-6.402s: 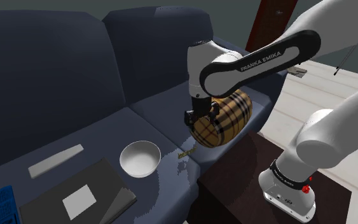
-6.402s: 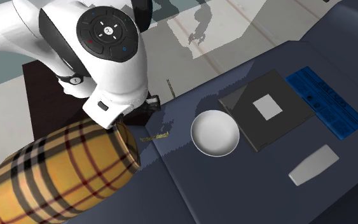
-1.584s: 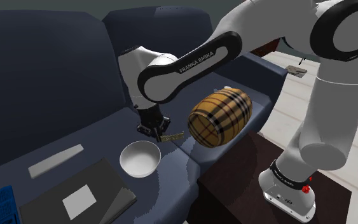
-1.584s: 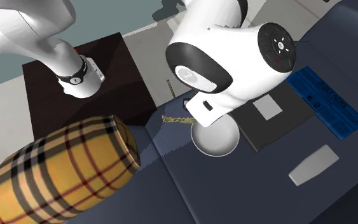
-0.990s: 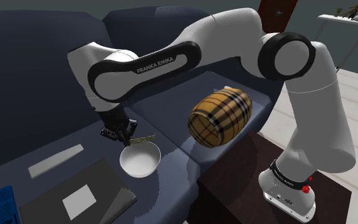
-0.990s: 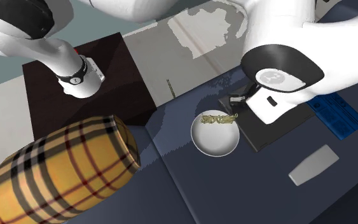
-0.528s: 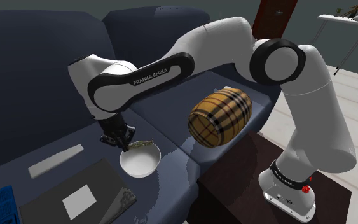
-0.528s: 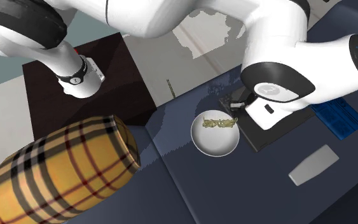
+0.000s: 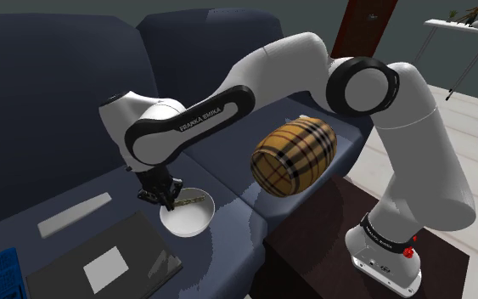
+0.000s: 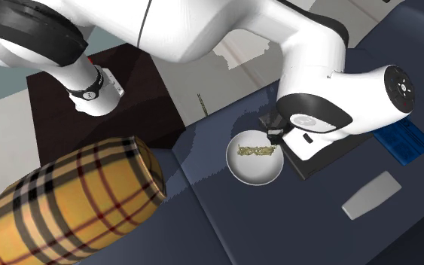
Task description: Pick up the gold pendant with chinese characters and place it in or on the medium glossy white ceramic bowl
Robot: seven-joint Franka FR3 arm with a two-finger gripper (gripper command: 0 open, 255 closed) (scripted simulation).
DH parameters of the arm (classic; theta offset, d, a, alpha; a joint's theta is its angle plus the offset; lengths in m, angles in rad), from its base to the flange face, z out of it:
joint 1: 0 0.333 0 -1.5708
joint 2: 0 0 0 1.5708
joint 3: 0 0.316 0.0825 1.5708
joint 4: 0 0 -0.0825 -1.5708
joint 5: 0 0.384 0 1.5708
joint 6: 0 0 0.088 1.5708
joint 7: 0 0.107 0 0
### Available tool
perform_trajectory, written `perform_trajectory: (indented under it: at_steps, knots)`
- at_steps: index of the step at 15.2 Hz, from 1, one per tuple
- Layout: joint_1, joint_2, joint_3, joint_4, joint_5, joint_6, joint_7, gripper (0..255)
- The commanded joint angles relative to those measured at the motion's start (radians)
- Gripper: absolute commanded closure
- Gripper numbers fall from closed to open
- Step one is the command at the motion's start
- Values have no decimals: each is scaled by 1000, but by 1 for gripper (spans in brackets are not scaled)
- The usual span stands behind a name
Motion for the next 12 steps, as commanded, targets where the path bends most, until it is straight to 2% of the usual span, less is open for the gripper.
perform_trajectory:
  at_steps: [1,10,11,12]
  knots:
    - [3,13,-3,-7,-5,19,2,255]
    - [4,22,-6,-11,-8,33,3,255]
    - [4,22,-6,-11,-8,33,3,0]
    - [4,22,-6,-11,-8,33,3,0]
